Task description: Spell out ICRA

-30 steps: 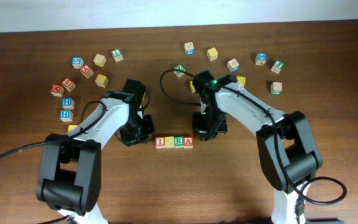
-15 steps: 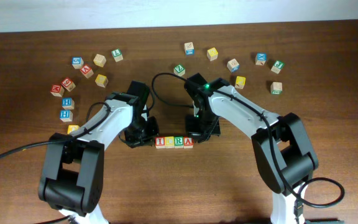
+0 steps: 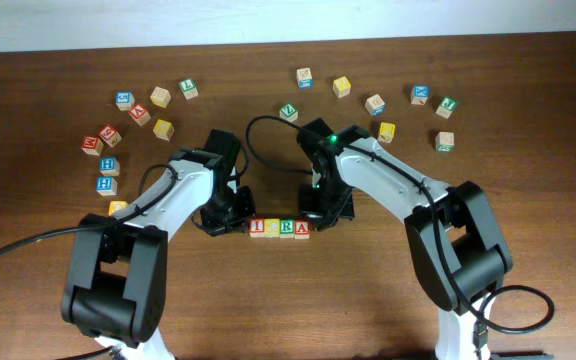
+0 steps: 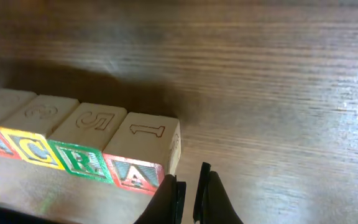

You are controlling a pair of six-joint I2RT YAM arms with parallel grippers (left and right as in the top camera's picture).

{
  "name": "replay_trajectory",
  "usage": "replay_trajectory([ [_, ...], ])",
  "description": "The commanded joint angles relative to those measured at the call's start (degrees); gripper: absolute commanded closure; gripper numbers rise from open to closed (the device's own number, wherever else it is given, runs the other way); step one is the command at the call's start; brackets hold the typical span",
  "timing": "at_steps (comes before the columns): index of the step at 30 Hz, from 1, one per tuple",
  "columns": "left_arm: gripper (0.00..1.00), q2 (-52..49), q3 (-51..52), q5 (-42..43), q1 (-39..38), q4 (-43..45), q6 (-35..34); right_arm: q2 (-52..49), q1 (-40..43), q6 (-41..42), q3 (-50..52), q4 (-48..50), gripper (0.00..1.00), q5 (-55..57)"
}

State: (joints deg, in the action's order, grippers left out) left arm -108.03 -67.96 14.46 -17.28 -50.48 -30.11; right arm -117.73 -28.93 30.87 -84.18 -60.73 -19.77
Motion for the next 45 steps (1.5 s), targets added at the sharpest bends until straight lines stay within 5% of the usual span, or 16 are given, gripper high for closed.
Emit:
replay_trajectory([
  [1, 1.00, -0.7, 0.5, 1.0, -0.2, -0.7, -0.7, 0.0, -0.3, 0.2, 0.4, 1.9, 0.96, -0.5],
  [16, 1.00, -0.7, 0.5, 0.8, -0.2, 0.3, -0.7, 0.0, -0.3, 0.1, 0.4, 1.2, 0.96, 1.4],
  [22, 0.84, -0.7, 0.5, -0.8, -0.2, 0.1, -0.7, 0.0, -0.2, 0.0, 0.4, 0.7, 0.95, 4.0],
  [32, 0.78, -0.7, 0.5, -4.9, 0.0, -1.1, -0.7, 0.0, 4.8, -4.1, -1.4, -1.3, 0.95, 5.4],
  [39, 0.94, -0.7, 0.5, -4.9, 6.1, -1.2, -0.7, 0.5, 2.5, -8.0, -6.0, -20.6, 0.96, 4.5],
  [45, 1.00, -0.7, 0.5, -5.7, 10.1, -1.8, -0.7, 0.5, -6.7, -3.1, -5.7, -14.1, 0.96, 1.6],
])
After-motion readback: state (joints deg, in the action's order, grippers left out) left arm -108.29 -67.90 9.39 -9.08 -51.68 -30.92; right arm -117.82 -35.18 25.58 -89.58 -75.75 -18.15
